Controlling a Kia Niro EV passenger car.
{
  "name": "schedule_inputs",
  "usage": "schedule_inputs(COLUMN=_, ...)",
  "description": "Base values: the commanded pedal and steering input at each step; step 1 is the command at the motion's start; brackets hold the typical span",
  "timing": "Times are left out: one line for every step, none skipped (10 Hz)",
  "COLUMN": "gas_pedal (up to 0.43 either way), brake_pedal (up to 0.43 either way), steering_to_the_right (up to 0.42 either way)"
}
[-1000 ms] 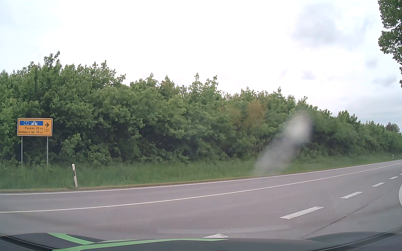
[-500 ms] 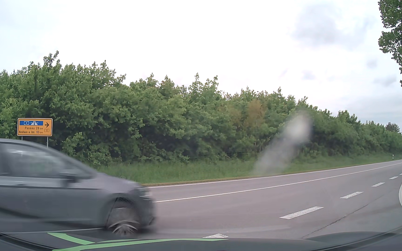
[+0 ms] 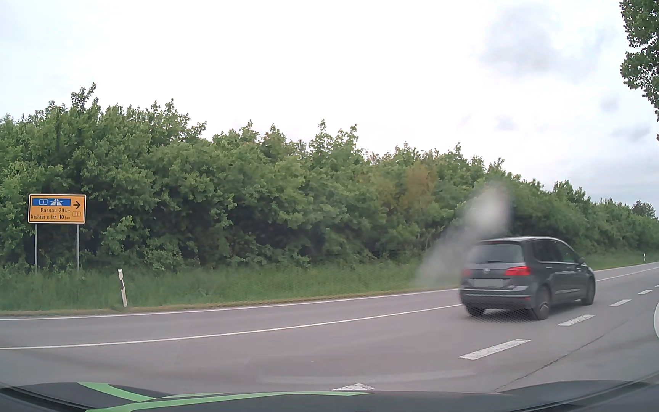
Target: Follow the waypoints while adhering to traffic rules and regulations
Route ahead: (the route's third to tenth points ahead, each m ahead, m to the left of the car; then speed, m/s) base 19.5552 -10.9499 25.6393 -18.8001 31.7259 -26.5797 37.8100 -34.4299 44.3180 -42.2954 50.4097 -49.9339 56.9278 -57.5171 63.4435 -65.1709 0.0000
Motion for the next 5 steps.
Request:
schedule_inputs(gas_pedal=0.000, brake_pedal=0.262, steering_to_the_right=0.125)
schedule_inputs(gas_pedal=0.000, brake_pedal=0.262, steering_to_the_right=0.124)
schedule_inputs(gas_pedal=0.000, brake_pedal=0.262, steering_to_the_right=0.124)
schedule_inputs(gas_pedal=0.000, brake_pedal=0.262, steering_to_the_right=0.124)
schedule_inputs(gas_pedal=0.000, brake_pedal=0.262, steering_to_the_right=0.124)
